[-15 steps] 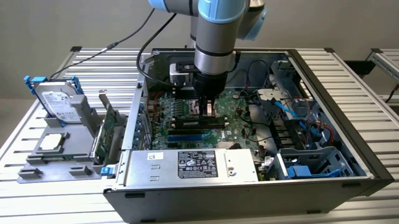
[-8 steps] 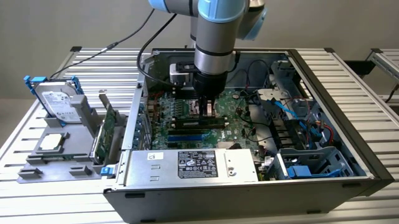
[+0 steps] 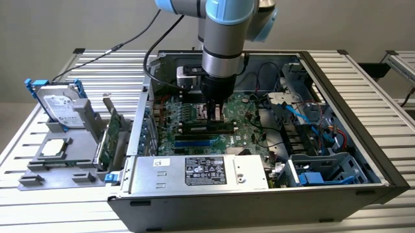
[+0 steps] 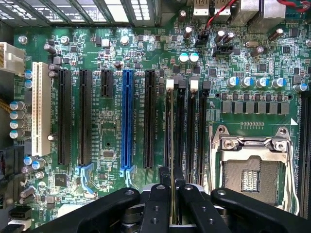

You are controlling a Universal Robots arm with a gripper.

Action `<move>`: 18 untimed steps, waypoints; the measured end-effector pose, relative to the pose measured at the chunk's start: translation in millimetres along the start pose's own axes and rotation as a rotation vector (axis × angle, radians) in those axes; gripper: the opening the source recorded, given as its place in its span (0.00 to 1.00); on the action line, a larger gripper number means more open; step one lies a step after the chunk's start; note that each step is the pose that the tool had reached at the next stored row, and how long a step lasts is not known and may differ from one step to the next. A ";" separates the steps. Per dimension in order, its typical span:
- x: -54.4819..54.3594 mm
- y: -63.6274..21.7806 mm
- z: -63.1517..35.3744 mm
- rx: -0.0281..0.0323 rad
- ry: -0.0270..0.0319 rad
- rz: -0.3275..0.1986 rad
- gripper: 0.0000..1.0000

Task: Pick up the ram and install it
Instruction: 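Insert the ram into the slot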

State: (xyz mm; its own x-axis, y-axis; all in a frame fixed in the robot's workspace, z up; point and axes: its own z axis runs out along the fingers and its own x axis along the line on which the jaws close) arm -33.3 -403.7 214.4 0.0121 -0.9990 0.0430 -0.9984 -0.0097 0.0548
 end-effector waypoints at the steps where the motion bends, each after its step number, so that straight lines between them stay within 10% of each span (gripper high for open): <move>1: 0.0 0.0 0.0 0.0001 0.0005 0.000 0.21; 12: -0.9 0.7 -8.5 0.0000 0.0048 0.000 0.62; 18: -0.2 1.7 -26.0 -0.0007 0.0048 0.000 0.62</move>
State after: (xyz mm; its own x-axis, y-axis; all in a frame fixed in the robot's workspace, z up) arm -33.6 -402.4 240.4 0.0121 -0.9988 0.0479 -0.9984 -0.0094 0.0555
